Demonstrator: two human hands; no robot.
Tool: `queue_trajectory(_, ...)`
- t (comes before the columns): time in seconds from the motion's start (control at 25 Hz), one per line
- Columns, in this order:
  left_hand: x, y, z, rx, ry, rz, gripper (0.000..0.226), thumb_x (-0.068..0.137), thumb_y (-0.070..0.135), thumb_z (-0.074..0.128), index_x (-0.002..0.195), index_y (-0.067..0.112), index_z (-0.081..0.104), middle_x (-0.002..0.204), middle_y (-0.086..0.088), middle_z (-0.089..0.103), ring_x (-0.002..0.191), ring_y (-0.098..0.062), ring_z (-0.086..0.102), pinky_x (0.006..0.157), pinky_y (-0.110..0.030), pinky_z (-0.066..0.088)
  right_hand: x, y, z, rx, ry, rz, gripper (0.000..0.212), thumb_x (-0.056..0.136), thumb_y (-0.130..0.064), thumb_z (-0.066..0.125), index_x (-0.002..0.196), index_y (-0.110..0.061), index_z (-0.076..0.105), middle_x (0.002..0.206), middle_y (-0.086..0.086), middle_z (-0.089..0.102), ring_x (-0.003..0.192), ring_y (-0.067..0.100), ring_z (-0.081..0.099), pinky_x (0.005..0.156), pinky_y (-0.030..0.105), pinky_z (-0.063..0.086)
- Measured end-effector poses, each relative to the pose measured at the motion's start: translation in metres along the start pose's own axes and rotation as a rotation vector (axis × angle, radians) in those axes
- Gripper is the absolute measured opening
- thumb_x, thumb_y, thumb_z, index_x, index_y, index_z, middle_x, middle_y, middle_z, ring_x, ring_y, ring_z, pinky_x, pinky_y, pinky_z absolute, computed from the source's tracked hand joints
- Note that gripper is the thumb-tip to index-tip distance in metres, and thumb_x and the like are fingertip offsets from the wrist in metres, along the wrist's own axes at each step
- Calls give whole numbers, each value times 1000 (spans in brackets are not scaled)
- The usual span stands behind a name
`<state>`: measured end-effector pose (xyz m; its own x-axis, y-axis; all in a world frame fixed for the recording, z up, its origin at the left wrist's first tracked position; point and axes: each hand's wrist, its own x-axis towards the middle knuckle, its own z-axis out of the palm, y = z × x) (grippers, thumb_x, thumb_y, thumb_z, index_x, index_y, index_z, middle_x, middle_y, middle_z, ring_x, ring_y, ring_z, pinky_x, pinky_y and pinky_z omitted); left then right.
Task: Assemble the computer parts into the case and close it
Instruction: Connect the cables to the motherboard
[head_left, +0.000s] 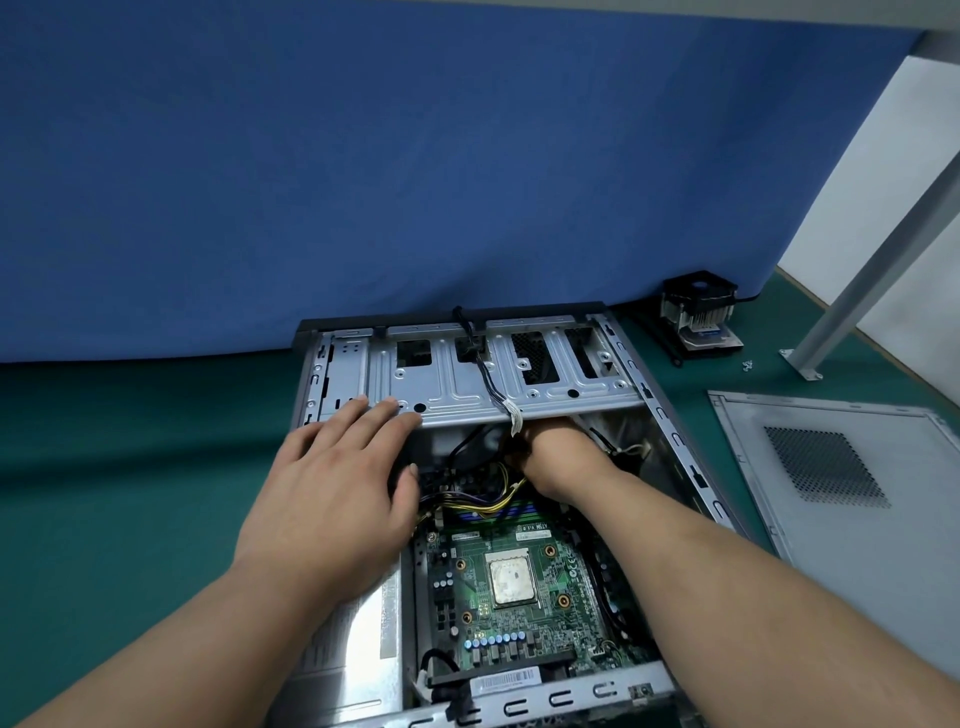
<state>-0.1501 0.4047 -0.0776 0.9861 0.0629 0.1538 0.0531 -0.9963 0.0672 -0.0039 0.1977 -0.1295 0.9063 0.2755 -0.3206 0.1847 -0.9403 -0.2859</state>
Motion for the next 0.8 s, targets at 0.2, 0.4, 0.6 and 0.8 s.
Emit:
queue_trajectory(0.2,0,0,0,-1,-5,-3,68,91,58,16,153,41,38,161,23,36,153,-4,21,117,-33,14,3,-3,5,-37,18,6,25,97,-22,62,120,-16,68,113,12,65,101,34,64,81,34,52)
queue_trajectory(0.4,0,0,-1,0,-3,-1,69,90,58,14,154,42,36,162,23,33,153,-3,19,117,-31,11,4,-3,7,-17,40,16,23,94,-19,62,115,-15,69,103,11,64,94,33,64,76,32,48)
queue_trajectory(0.6,0,0,-2,-15,-5,-4,70,90,58,14,154,42,36,162,23,33,153,-2,18,118,-32,14,1,-1,7,10,51,-3,23,95,-19,62,117,-16,69,111,13,67,99,34,65,82,34,51)
queue_trajectory(0.8,0,0,0,-17,-4,-7,68,90,58,15,153,42,37,161,24,34,153,-2,19,118,-33,15,-2,2,4,5,67,-19,26,96,-21,62,121,-17,68,112,14,66,99,35,64,86,38,56)
